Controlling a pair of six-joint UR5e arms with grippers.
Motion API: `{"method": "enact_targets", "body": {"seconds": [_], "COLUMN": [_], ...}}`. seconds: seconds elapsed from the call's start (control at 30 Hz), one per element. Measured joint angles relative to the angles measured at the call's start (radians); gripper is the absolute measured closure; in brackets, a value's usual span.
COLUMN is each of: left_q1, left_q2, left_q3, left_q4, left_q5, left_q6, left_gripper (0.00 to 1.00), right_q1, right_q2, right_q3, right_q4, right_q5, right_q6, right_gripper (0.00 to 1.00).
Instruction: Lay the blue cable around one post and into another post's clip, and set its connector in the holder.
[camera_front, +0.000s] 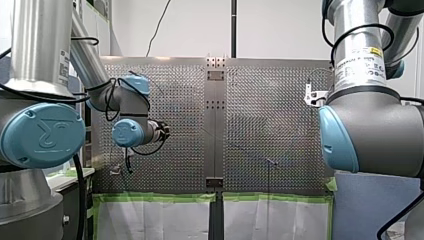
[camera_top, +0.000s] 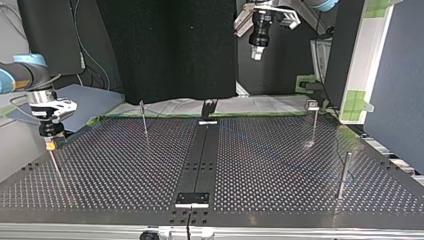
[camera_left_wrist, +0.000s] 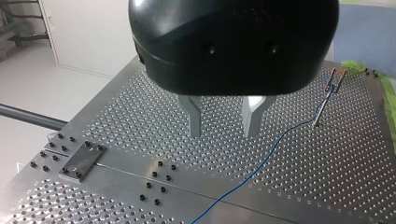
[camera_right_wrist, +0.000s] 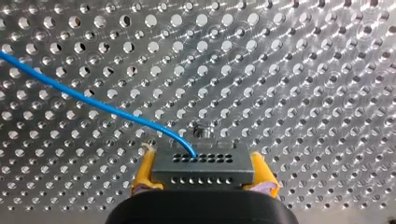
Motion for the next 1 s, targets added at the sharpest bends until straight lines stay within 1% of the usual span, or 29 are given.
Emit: {"method": "enact_targets", "body": {"seconds": [0.27, 0.6, 0.63, 0.67, 0.7, 0.73, 0.77, 0.8, 0.83, 0.87, 0.9, 0.93, 0.97, 1.0], "left_q1": [0.0, 0.0, 0.001, 0.001, 0.001, 0.001, 0.002, 0.002, 0.002, 0.002, 0.002, 0.002, 0.003, 0.003], "left_q2": [0.0, 0.0, 0.0, 0.0, 0.0, 0.0, 0.0, 0.0, 0.0, 0.0, 0.0, 0.0, 0.0, 0.0], "left_q3": [0.0, 0.0, 0.0, 0.0, 0.0, 0.0, 0.0, 0.0, 0.0, 0.0, 0.0, 0.0, 0.0, 0.0], "left_q4": [-0.001, -0.001, -0.001, -0.001, -0.001, 0.0, 0.0, 0.0, 0.0, 0.0, 0.0, 0.0, 0.0, 0.0], "left_q5": [0.0, 0.0, 0.0, 0.0, 0.0, 0.0, 0.0, 0.0, 0.0, 0.0, 0.0, 0.0, 0.0, 0.0], "left_q6": [0.0, 0.0, 0.0, 0.0, 0.0, 0.0, 0.0, 0.0, 0.0, 0.0, 0.0, 0.0, 0.0, 0.0], "left_gripper": [0.0, 0.0, 0.0, 0.0, 0.0, 0.0, 0.0, 0.0, 0.0, 0.0, 0.0, 0.0, 0.0, 0.0], "right_q1": [-0.001, -0.001, -0.001, -0.001, -0.001, -0.001, -0.001, -0.001, -0.001, -0.001, 0.0, 0.0, 0.001, 0.002], "right_q2": [0.001, 0.003, 0.003, 0.004, 0.004, 0.004, 0.004, 0.004, 0.004, 0.004, 0.005, 0.005, 0.005, 0.005], "right_q3": [-0.001, 0.0, 0.0, 0.0, 0.0, 0.0, 0.0, 0.0, 0.0, 0.0, 0.0, 0.0, 0.0, 0.0], "right_q4": [0.001, -0.001, -0.001, -0.003, -0.004, -0.004, -0.005, -0.005, -0.006, -0.007, -0.007, -0.007, -0.008, -0.008], "right_q5": [-0.002, 0.002, 0.005, 0.01, 0.013, 0.017, 0.022, 0.024, 0.026, 0.028, 0.03, 0.031, 0.033, 0.033], "right_q6": [-0.013, -0.016, -0.017, -0.017, -0.017, -0.018, -0.018, -0.019, -0.019, -0.019, -0.019, -0.019, -0.02, -0.02], "right_gripper": [1.0, 1.0, 0.9, 0.71, 0.71, 0.59, 0.4, 0.4, 0.25, 0.2, 0.2, 0.09, 0.06, 0.06]}}
